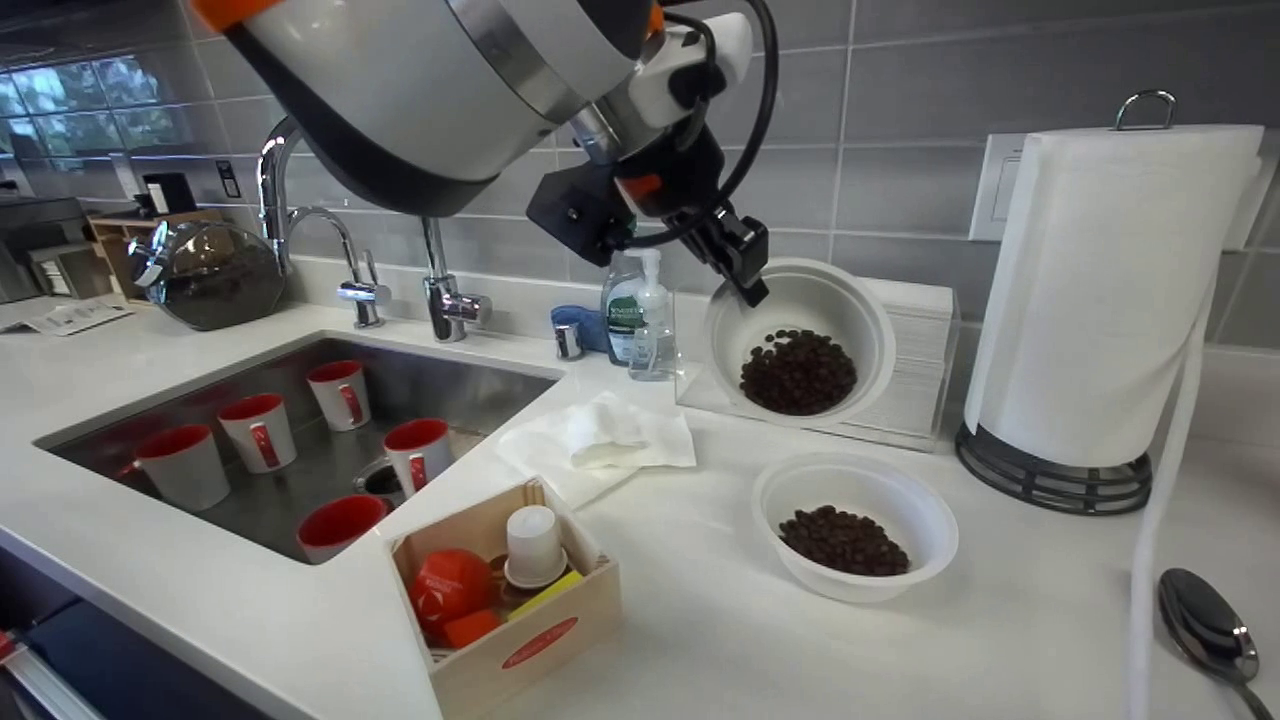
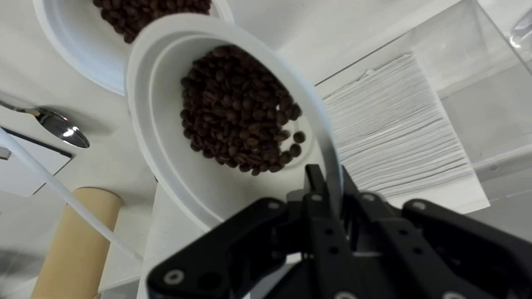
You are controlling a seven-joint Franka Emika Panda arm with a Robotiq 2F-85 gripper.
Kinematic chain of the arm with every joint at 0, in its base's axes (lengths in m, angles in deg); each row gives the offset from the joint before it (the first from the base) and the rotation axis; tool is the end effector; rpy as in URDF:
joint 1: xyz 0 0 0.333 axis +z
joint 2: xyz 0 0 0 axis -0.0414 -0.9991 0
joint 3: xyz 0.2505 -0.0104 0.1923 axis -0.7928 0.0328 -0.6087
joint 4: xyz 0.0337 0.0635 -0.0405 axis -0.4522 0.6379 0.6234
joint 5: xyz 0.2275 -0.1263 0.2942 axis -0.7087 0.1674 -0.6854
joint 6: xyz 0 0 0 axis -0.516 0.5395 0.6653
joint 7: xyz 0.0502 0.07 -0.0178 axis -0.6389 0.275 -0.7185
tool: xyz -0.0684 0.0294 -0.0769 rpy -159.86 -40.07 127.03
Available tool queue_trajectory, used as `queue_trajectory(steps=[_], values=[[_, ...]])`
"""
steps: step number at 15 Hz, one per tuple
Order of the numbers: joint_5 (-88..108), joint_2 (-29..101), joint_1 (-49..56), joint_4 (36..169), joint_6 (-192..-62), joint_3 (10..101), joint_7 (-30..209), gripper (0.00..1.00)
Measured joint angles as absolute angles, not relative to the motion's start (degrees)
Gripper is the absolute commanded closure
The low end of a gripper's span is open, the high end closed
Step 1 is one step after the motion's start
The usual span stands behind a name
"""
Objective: Pick up the orange ball and small white cup, put them in the wooden box, pour the contents of the left plate into the right plate
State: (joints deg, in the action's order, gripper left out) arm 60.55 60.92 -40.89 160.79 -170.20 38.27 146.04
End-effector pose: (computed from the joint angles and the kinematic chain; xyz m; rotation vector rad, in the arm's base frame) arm 0.4175 -0.1619 0.3436 2.6734 -0.9152 0.8895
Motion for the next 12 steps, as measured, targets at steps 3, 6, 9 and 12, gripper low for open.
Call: queue_trajectory(steps=[3, 6, 9, 12], values=[[67.3, 61.9, -44.2, 160.7, -170.1, 35.8, 153.6, 1.0], [74.7, 63.2, -48.1, 160.6, -170.1, 34.2, 161.3, 1.0], [77.1, 62.2, -49.5, 161.0, -170.1, 33.5, 164.6, 1.0], [77.1, 59.4, -49.3, 161.2, -170.4, 33.4, 164.6, 1.0]])
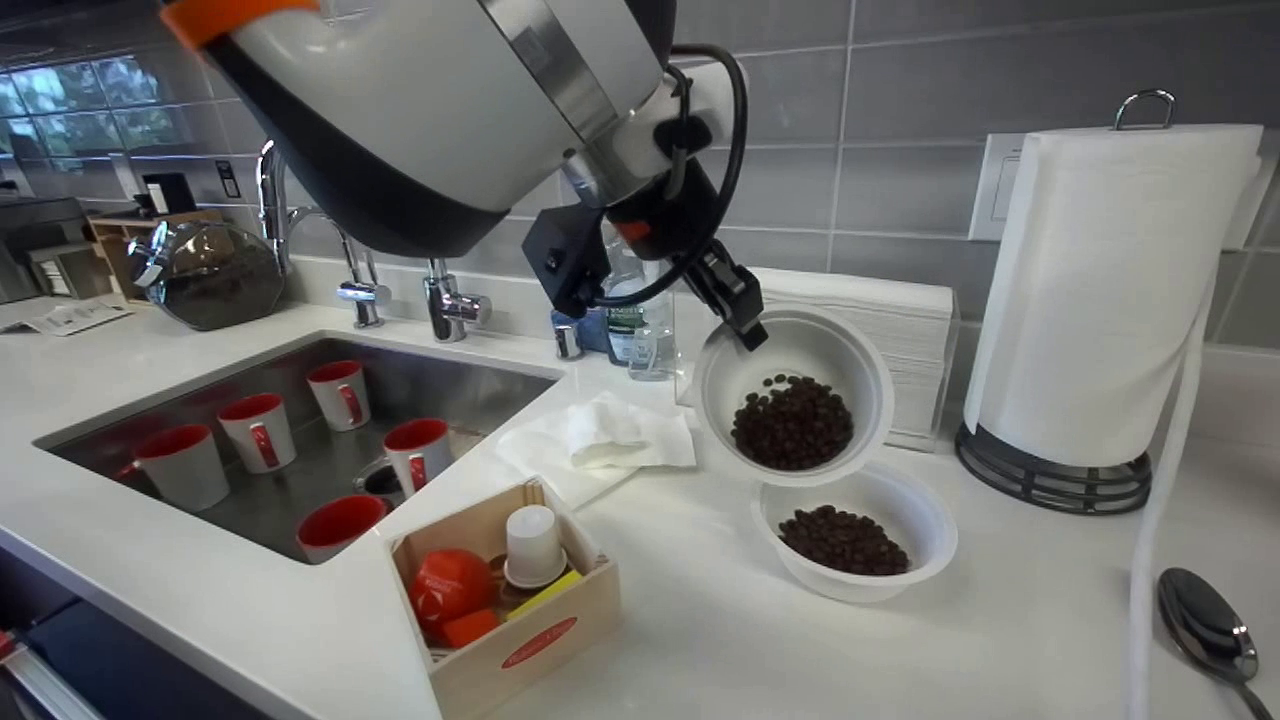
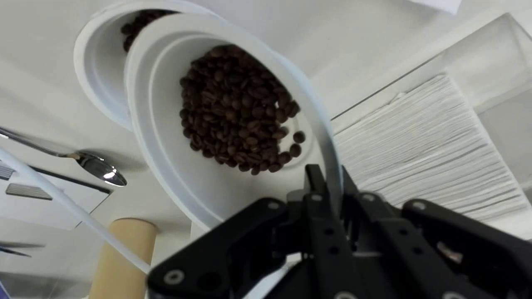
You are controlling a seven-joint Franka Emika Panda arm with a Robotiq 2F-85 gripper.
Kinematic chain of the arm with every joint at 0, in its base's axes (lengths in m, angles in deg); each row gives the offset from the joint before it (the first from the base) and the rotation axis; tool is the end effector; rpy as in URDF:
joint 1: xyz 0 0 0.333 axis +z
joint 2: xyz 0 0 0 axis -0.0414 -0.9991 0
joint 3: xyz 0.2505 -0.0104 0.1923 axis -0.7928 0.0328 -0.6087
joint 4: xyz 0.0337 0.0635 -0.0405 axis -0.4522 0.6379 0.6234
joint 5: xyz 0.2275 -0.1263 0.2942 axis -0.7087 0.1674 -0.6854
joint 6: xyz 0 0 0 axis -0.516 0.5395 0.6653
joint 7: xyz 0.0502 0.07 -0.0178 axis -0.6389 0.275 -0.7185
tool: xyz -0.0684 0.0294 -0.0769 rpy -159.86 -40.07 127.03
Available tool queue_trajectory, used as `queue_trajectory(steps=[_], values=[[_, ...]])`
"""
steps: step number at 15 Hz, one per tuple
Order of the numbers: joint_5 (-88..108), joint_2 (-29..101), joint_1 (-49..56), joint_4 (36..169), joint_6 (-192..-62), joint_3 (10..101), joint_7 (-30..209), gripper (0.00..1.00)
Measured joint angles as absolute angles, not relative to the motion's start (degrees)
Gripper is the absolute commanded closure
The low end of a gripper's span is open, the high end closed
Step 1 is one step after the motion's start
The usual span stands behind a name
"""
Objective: Pick up the orange ball and small white cup, put them in the wooden box, pour the contents of the left plate into the right plate
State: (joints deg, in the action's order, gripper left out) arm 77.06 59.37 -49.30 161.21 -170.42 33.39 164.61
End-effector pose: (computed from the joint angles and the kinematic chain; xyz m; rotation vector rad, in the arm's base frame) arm 0.3965 -0.1674 0.3153 2.6306 -1.0449 0.8473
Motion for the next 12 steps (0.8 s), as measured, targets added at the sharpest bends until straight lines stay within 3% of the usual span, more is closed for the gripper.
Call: queue_trajectory(steps=[12], values=[[77.0, 58.8, -49.3, 161.2, -170.7, 33.6, 164.6, 1.0]])
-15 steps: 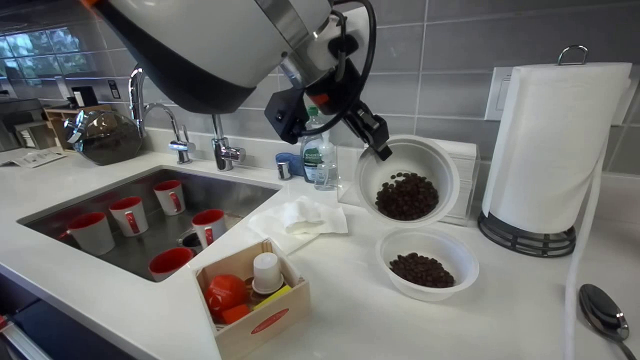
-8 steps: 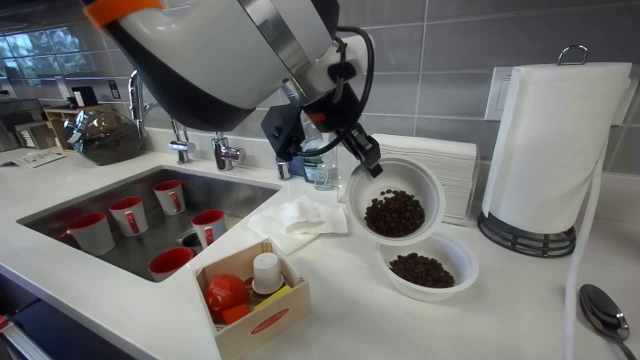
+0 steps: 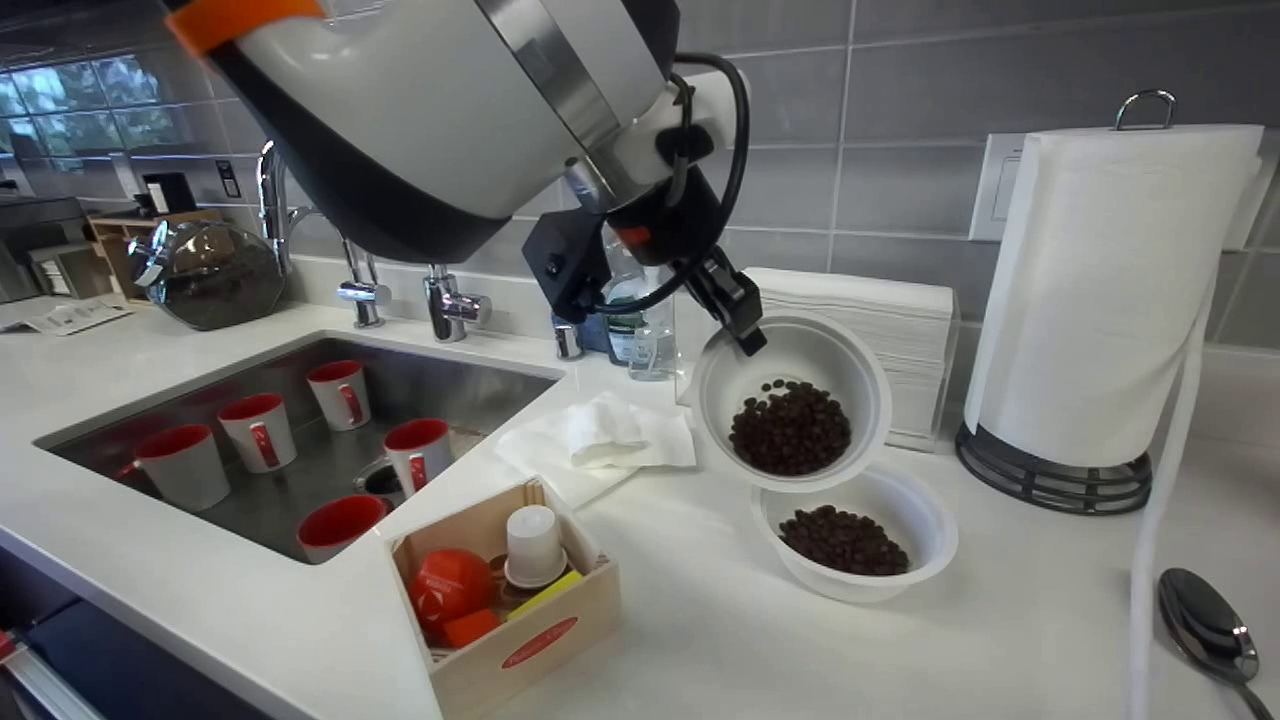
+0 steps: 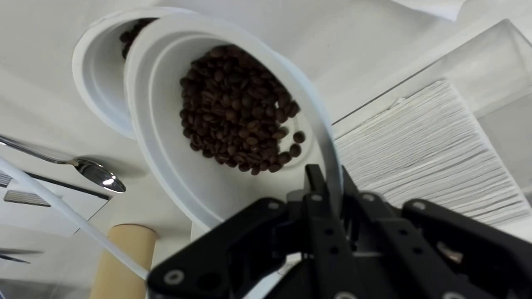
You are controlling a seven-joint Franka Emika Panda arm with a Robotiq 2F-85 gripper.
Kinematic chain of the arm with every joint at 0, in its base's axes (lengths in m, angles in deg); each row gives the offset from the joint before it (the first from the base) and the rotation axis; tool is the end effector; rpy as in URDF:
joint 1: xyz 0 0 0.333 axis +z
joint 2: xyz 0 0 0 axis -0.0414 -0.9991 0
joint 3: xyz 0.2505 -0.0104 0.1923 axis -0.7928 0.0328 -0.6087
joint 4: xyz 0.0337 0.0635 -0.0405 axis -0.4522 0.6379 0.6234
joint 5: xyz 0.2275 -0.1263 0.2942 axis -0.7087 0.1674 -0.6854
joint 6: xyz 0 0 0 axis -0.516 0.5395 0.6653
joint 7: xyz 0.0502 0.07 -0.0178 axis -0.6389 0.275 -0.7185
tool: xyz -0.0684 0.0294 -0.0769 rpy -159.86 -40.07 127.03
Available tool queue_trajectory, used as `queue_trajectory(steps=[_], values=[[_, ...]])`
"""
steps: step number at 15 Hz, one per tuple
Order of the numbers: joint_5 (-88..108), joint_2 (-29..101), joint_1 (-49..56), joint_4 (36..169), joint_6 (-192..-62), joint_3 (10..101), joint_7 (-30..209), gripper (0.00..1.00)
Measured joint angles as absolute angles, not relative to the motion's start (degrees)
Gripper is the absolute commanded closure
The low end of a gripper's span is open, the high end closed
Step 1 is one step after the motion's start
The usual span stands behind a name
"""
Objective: Pick up the orange ball and small white cup, put them in the wooden box, pour the contents of the left plate into the right plate
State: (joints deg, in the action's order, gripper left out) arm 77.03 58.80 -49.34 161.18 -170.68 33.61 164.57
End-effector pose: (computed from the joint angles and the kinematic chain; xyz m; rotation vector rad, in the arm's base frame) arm 0.3960 -0.1688 0.3122 2.6376 -1.0534 0.8407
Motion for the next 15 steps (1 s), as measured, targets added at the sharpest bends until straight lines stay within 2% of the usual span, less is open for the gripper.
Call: queue_trajectory(steps=[11, 15], values=[[76.9, 58.8, -52.3, 160.0, -184.0, 38.3, 165.3, 1.0], [61.7, 58.7, -41.7, 162.2, -187.7, 50.7, 152.7, 1.0]])
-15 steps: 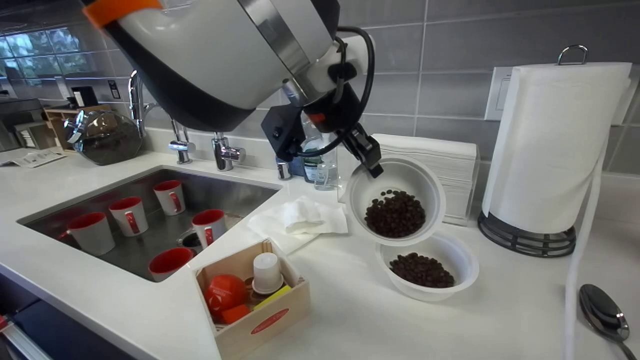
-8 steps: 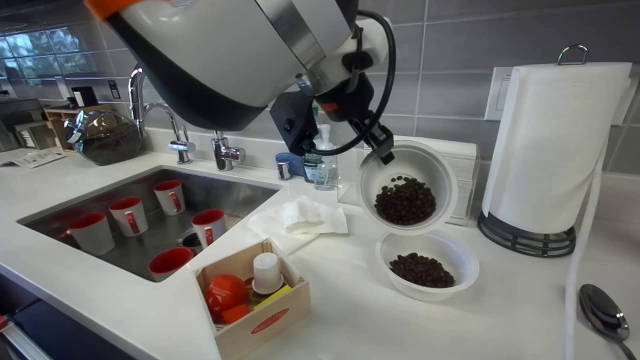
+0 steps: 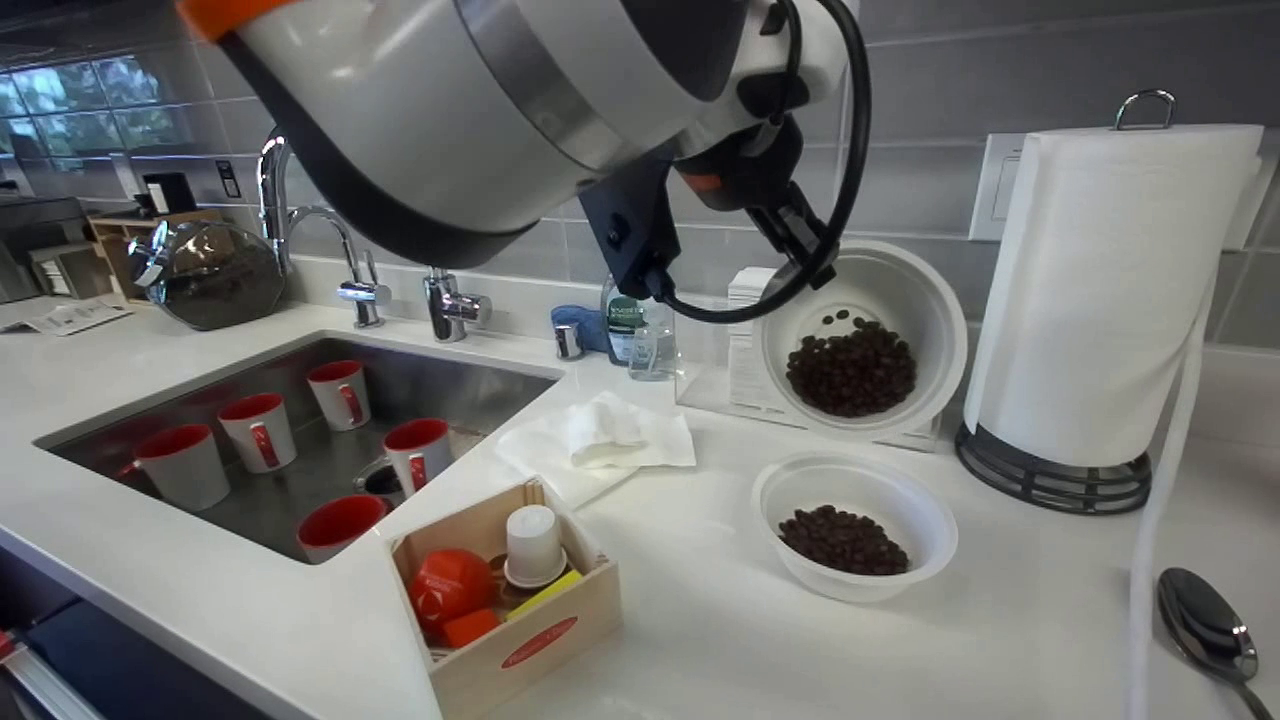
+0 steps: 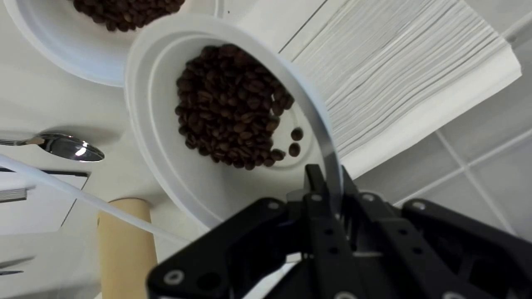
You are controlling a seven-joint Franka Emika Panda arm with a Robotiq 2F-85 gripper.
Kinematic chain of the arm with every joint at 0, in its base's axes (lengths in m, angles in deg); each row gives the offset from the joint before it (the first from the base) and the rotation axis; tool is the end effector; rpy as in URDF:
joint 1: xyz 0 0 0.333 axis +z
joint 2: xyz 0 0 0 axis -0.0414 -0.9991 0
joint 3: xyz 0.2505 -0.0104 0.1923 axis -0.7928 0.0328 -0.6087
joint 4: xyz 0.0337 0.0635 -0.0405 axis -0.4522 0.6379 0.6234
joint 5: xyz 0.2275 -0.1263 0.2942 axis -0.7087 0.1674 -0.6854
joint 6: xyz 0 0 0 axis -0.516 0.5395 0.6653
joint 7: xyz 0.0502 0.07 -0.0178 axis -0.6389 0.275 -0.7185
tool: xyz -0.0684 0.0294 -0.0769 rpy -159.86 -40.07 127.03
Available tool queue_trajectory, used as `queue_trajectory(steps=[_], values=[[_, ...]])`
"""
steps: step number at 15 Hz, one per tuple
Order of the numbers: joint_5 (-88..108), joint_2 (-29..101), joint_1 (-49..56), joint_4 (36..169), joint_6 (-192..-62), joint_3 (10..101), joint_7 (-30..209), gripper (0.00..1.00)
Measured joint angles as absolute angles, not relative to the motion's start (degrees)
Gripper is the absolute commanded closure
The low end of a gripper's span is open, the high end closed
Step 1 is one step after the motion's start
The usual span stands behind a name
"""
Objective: Pick up the orange ball and small white cup, put them in the wooden box, pour the contents of the left plate into the right plate
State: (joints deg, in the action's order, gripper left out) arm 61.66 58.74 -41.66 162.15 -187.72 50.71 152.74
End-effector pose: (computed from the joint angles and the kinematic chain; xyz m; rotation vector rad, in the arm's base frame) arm 0.3782 -0.2263 0.3553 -2.5960 1.2804 -1.1869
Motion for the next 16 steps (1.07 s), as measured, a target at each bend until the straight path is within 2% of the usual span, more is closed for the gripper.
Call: queue_trajectory(steps=[16], values=[[50.1, 50.7, -42.3, 165.5, -203.1, 51.6, 139.4, 1.0]])
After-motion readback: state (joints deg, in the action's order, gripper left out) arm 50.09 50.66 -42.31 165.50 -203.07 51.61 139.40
